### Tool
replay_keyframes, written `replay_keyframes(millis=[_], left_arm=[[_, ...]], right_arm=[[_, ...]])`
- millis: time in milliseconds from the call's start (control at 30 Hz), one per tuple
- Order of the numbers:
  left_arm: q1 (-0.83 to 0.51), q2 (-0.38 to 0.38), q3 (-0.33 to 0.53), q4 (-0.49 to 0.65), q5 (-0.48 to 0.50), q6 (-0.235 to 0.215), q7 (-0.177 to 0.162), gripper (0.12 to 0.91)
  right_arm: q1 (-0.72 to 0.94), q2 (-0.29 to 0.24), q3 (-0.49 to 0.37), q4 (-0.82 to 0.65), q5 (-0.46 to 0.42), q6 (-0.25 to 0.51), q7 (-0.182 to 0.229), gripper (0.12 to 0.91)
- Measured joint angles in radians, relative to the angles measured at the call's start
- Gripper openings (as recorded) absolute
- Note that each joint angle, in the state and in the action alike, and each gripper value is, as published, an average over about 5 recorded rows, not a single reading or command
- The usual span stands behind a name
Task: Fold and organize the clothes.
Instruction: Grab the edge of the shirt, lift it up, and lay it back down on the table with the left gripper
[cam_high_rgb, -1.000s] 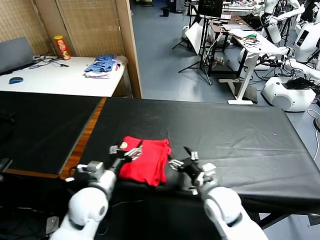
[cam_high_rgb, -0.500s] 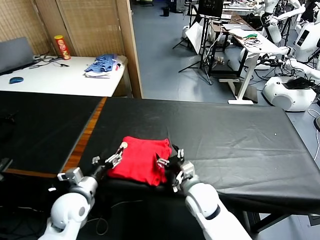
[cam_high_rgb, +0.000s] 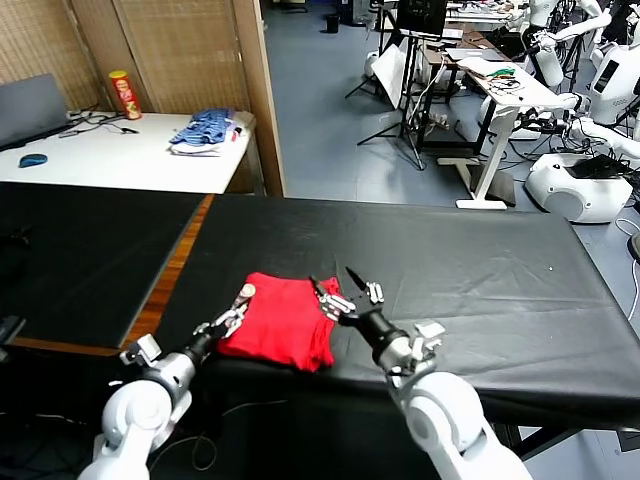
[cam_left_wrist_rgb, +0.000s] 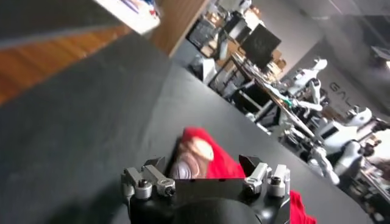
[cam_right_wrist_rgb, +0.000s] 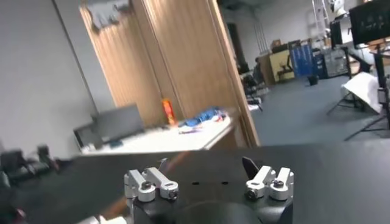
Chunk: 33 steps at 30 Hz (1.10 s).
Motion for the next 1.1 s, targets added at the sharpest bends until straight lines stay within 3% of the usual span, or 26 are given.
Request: replay_keyframes(millis=[67,133,300,433,633,833,1100], left_arm=[[-0.005,-0.001,0.002,0.009,-0.016,0.003,0.000,0.737],[-0.008,-0.002,0.003,0.014,-0.025,0.003,0.000,0.643],[-0.010,-0.004,0.005,0.017,-0.014,-0.002,-0.001,0.358],[-0.011,-0.008,0.013,0.011,0.042,-0.018,-0.006,0.172],[-0.001,0.004,0.020,-0.017,0.223,-0.054,-0.030,0.145],[0.005,0.066,-0.012,-0.064,0.488,-0.070,-0.041,0.145],[0.032,0.217,-0.083,-0.122,0.833,-0.128,-0.037,0.145]], right_arm=[[-0.011,-0.006,0.017,0.017,0.004,0.002,0.000,0.798],[-0.021,-0.008,0.031,0.025,0.005,0.003,0.001,0.798],[-0.033,-0.004,0.050,0.030,-0.001,0.006,0.007,0.798],[-0.038,0.002,0.060,0.030,-0.017,0.003,0.022,0.798],[-0.060,0.018,0.095,0.012,-0.094,-0.056,0.082,0.798],[-0.089,0.028,0.132,-0.004,-0.172,-0.083,0.087,0.798],[-0.107,0.048,0.134,-0.016,-0.206,-0.085,0.095,0.798]])
